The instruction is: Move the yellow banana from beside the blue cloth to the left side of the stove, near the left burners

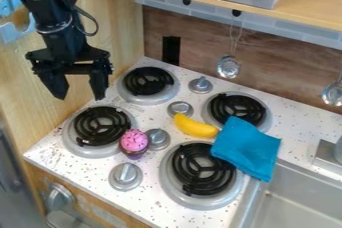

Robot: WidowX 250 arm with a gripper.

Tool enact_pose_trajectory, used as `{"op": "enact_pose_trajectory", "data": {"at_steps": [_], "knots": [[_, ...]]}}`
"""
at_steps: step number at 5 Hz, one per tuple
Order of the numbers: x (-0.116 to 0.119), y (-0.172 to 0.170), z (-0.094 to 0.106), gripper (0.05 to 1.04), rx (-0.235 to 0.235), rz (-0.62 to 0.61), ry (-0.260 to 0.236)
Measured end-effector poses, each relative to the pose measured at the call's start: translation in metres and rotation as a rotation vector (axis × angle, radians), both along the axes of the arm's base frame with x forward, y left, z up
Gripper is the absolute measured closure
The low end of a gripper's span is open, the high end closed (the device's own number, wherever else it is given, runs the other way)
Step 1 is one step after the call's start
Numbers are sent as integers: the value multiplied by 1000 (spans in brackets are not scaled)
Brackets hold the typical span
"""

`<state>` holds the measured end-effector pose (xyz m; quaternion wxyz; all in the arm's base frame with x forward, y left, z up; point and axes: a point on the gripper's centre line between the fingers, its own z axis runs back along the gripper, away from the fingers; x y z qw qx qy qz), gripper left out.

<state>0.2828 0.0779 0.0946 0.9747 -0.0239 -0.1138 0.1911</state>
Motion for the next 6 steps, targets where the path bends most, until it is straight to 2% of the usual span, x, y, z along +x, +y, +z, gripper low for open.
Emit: {"op": "enact_pose_trajectory", "data": {"at_steps": [1, 2, 3, 5, 6], "knots": [[-2, -1, -8, 82, -9, 5, 25], [-2, -1, -21, 82, -8, 78, -1], [5, -20, -34, 82, -15, 122, -24], [27, -57, -64, 82, -117, 291, -13], [49, -76, -74, 82, -140, 399, -27]]}}
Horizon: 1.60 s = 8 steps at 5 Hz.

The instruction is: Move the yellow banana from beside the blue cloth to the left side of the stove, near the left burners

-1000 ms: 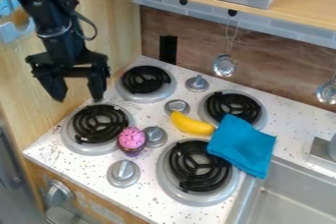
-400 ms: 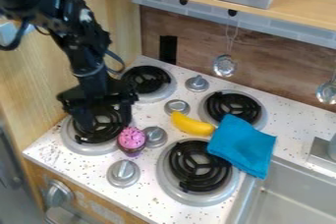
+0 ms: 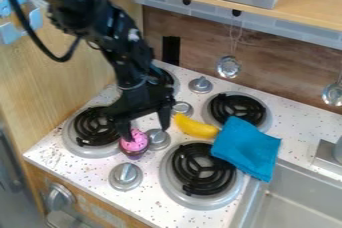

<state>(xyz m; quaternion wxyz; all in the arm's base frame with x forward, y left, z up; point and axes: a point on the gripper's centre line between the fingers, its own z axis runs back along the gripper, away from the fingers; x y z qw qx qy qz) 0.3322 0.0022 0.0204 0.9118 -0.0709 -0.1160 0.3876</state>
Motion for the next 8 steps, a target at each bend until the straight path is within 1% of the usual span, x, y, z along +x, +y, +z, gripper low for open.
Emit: {"op": "enact_pose_trajectory", "data": {"at_steps": [1, 2, 3, 4, 5, 6, 7, 8], "knots": [[18, -11, -14, 82, -6, 53, 14], [35, -13, -19, 82, 29, 144, 23], [51, -16, -27, 82, 62, 227, 21], [64, -14, -34, 82, 65, 336, 19], [82, -12, -38, 82, 57, 428, 14], [91, -11, -41, 82, 61, 494, 24], [103, -11, -47, 82, 54, 563, 30], [110, -13, -55, 82, 41, 606, 49]]}}
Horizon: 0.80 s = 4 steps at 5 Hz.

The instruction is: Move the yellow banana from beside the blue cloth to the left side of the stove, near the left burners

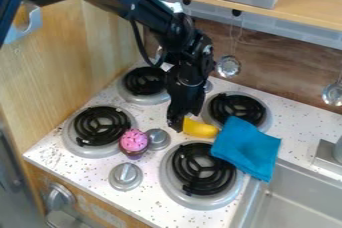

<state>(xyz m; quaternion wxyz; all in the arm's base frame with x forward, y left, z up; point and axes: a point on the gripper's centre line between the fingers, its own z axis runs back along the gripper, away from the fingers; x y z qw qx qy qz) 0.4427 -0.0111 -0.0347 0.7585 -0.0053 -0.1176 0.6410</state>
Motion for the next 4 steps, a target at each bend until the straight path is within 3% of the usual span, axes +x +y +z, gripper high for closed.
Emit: {"op": "enact_pose_trajectory", "data": {"at_steps": [2, 3, 4], "knots": [[10, -17, -15, 100, -17, 17, 27], [12, -22, -20, 202, -25, 18, 37], [13, -21, -21, 496, -13, -2, 24]]}}
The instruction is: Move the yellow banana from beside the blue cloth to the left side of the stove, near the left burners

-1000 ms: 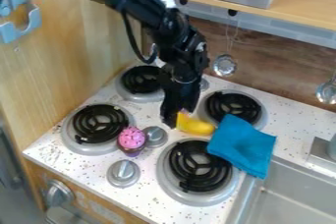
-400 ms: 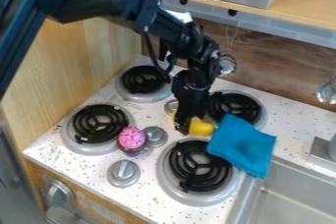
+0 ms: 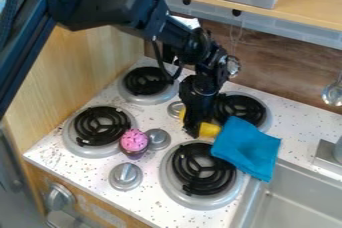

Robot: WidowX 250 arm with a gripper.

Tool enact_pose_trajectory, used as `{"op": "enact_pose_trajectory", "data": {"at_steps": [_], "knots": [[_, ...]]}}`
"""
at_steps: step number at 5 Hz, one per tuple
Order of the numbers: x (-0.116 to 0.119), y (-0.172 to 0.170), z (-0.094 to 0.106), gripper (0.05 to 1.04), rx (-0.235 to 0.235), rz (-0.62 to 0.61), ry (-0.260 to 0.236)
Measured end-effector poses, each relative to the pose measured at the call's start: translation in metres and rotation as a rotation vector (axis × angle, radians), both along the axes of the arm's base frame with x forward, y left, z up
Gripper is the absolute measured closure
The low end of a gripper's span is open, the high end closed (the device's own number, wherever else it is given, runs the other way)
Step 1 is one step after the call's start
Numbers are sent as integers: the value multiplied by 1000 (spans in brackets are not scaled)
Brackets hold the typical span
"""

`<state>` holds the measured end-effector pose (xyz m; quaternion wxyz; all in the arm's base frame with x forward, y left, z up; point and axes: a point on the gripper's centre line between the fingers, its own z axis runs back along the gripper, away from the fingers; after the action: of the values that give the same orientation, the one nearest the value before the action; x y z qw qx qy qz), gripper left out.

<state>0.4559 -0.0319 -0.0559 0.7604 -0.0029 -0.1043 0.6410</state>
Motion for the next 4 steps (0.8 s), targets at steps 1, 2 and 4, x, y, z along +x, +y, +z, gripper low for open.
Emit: {"op": "enact_pose_trajectory", "data": {"at_steps": [1, 2, 4], "knots": [[-8, 3, -4, 566, 11, -23, 9], [-15, 6, 5, 567, 9, -60, -6], [-11, 30, 52, 567, -20, -51, -110]]}}
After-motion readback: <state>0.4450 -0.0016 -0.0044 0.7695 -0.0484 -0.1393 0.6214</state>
